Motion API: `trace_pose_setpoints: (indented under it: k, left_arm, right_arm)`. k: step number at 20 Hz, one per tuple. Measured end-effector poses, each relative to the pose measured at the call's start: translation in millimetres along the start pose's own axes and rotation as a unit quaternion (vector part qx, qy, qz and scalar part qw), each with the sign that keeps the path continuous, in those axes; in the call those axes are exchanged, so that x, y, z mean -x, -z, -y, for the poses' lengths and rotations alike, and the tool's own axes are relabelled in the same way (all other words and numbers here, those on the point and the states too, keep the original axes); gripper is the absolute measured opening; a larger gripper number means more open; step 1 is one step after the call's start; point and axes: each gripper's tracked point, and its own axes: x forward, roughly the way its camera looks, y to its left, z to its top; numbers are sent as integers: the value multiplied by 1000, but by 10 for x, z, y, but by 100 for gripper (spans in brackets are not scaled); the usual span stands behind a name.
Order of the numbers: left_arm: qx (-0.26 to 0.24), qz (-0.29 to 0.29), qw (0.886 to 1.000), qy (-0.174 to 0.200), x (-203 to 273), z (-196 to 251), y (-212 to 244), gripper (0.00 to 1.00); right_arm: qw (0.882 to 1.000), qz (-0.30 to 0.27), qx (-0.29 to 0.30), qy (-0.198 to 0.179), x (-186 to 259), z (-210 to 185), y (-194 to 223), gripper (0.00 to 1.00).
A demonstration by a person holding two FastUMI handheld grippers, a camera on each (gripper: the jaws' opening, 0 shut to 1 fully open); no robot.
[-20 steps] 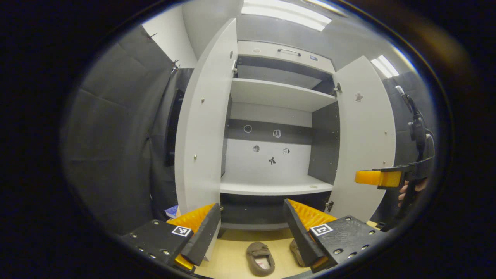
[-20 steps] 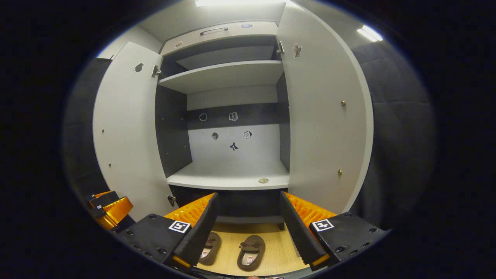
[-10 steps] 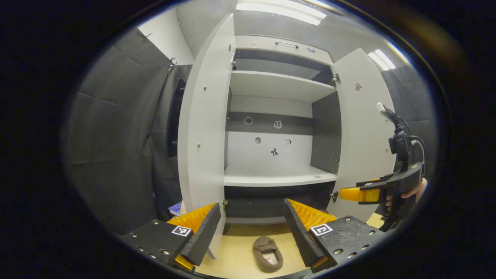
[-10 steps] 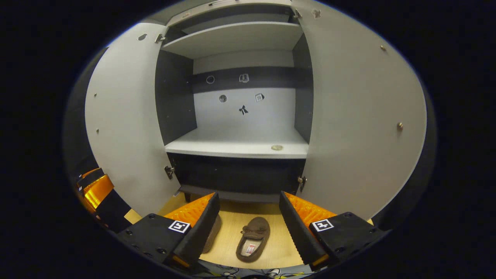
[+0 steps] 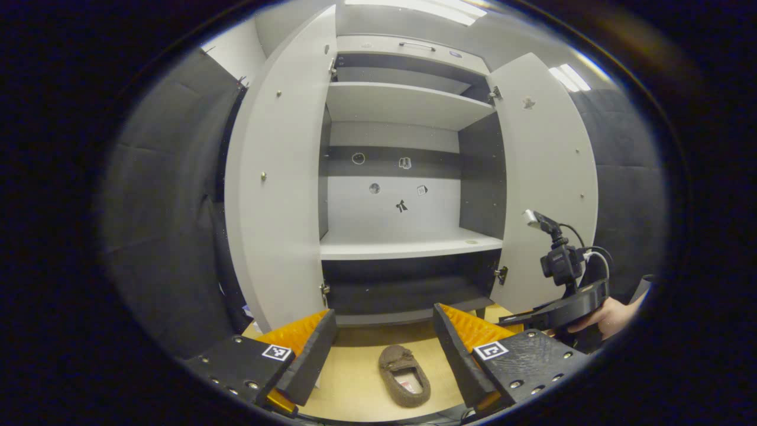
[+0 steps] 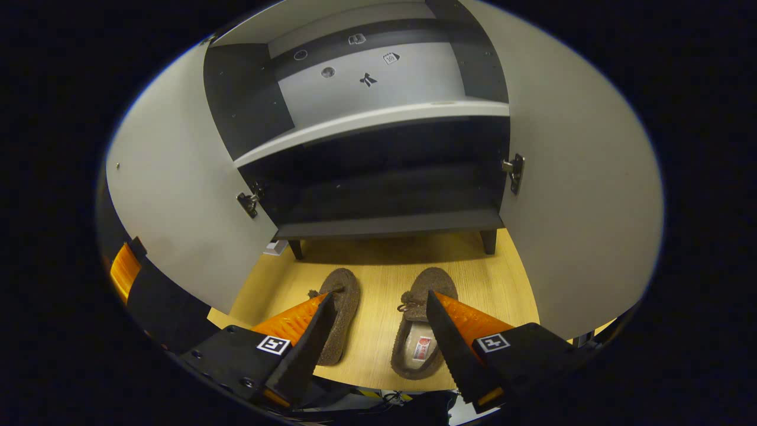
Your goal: Grab one shoe with the right hand and put it into the shoe cabinet, grab the other shoe with the left hand and put it into the shoe cabinet; then close the right door with the right hand and the left door with the left hand.
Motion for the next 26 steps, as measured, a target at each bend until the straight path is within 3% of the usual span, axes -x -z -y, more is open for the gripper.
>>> trace_pose_setpoints:
  k: [4,8,10,14,18,20,23,26]
  left_arm:
    - [5,-7,1000,9,-43,74,53,95]
    - [13,-13,1000,10,-56,107,131,92]
    - [17,-21,1000,10,-18,111,224,95]
    - [23,-35,999,9,-8,87,372,95]
    - [24,-36,999,-4,21,7,419,95]
    - [26,-36,999,-12,37,-43,443,95]
    - [20,-41,999,-23,67,-112,498,95]
    - [8,-44,999,-26,105,-128,539,95]
  right_arm:
    - [999,-44,-17,-10,-168,-20,342,98]
    - [997,-74,6,5,-362,53,655,97]
    - [996,-85,20,11,-535,75,752,97]
    - [992,-83,70,57,-894,246,846,97]
    - [979,-105,130,112,-1166,462,979,96]
    - [973,-121,156,122,-1239,510,1038,88]
    - [967,-119,162,154,-1258,616,1004,87]
    - [972,-121,131,152,-1260,627,986,48]
